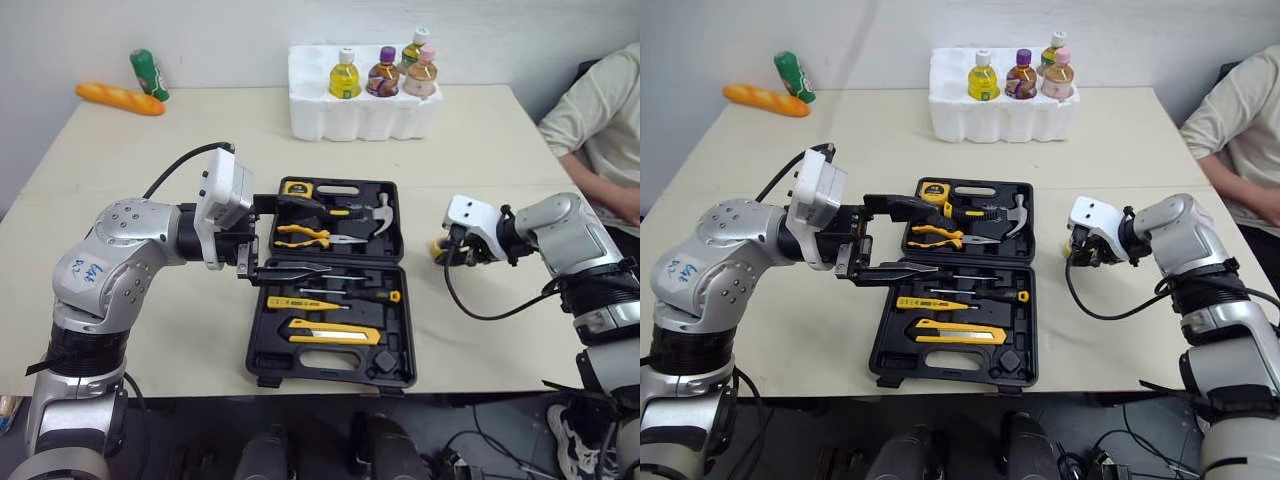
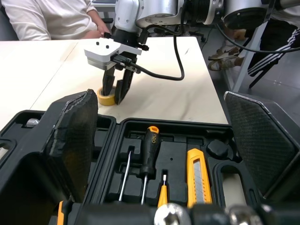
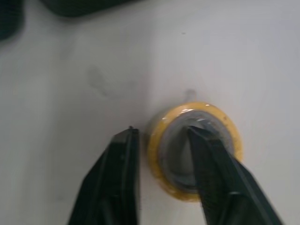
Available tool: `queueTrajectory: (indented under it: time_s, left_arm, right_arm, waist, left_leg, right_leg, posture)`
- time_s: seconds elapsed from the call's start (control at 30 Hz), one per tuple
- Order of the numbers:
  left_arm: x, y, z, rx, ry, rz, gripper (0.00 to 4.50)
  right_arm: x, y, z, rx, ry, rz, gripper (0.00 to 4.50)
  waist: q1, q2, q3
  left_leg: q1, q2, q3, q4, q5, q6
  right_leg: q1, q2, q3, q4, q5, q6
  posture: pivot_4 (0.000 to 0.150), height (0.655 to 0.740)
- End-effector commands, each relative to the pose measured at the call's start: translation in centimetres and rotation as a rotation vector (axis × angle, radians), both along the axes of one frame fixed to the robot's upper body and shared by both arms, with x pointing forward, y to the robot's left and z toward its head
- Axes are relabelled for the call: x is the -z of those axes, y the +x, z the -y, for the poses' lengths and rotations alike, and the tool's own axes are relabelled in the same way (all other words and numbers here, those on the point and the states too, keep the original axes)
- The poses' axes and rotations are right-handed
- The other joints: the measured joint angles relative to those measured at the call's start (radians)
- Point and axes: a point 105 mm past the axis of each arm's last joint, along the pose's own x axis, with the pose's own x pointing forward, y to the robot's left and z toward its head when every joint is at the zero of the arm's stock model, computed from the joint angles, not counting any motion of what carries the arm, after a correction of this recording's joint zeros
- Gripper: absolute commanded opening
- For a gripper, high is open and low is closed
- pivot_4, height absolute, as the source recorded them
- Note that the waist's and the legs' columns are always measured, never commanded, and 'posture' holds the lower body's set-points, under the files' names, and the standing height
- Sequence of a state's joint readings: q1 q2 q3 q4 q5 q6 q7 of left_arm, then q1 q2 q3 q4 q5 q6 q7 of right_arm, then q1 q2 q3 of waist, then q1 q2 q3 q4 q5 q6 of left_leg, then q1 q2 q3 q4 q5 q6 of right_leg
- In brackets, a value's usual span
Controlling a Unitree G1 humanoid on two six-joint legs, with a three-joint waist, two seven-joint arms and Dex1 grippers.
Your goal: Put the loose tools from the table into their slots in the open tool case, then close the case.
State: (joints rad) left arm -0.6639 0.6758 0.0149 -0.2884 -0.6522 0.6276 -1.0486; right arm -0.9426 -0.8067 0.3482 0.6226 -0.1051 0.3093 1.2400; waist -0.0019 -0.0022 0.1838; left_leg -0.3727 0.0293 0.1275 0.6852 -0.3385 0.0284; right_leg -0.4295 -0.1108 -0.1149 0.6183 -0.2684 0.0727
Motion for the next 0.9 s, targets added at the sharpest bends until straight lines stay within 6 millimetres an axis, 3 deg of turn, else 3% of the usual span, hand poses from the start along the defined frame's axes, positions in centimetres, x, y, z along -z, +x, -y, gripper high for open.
queueTrajectory:
  time_s: [0.03,0.13,0.23,0.37,0.5,0.73,0.9]
  left_arm:
    - [-0.7,-0.1,0.1,0.011,-0.003,0.036,4.50]
    - [-0.2,-0.3,0.2,0.033,0.025,0.019,4.50]
    - [1.2,-1.0,0.1,0.089,0.100,-0.013,4.50]
    - [3.8,-2.0,-0.5,0.168,0.238,-0.053,4.50]
    - [5.1,-2.6,-0.8,0.244,0.324,-0.066,4.50]
    - [5.7,-2.4,-0.4,0.323,0.372,-0.054,4.50]
    - [5.6,-2.1,-0.1,0.329,0.366,-0.038,4.50]
  right_arm:
    - [-3.2,-1.2,-0.7,-0.075,0.048,0.041,0.01]
    - [-4.6,-3.6,-3.0,-0.198,0.130,0.048,0.01]
    - [-5.2,-7.3,-5.9,-0.336,0.234,0.023,0.01]
    - [-2.9,-12.8,-10.0,-0.517,0.308,-0.036,0.01]
    - [-0.7,-16.1,-11.9,-0.607,0.325,-0.098,0.01]
    - [1.8,-17.7,-11.6,-0.612,0.230,-0.185,0.01]
    - [2.7,-17.5,-10.4,-0.555,0.177,-0.191,0.01]
  waist:
    - [-0.001,0.000,0.000]
    - [0.000,0.000,0.000]
    - [-0.002,0.000,0.000]
    - [0.000,0.000,0.000]
    - [0.003,0.000,0.000]
    - [0.004,0.000,0.000]
    - [0.003,-0.001,0.000]
  left_leg:
    - [0.000,0.000,0.000,0.000,0.000,0.000]
    - [0.000,0.001,0.000,0.000,0.000,0.000]
    - [0.000,0.001,-0.001,0.000,0.000,0.000]
    - [0.001,0.001,-0.001,-0.001,0.000,-0.001]
    - [0.001,0.000,-0.001,0.000,-0.001,-0.001]
    - [0.001,0.000,-0.001,0.000,-0.001,0.000]
    - [0.001,-0.001,-0.002,0.000,0.000,0.001]
  right_leg:
    - [0.000,0.000,0.000,0.000,0.000,0.000]
    - [0.000,0.000,0.000,0.000,0.000,0.000]
    - [0.000,0.000,0.000,0.000,0.000,0.000]
    - [0.000,0.001,-0.001,0.001,0.000,-0.001]
    - [0.000,0.000,-0.001,-0.001,-0.001,-0.001]
    - [0.000,0.000,-0.001,-0.003,-0.001,-0.002]
    - [0.001,0.001,-0.001,-0.003,-0.001,-0.002]
  posture:
    - [0.150,0.7367]
    - [0.150,0.7367]
    - [0.150,0.7367]
    - [0.150,0.7367]
    - [0.150,0.7367]
    - [0.150,0.7367]
    - [0.150,0.7367]
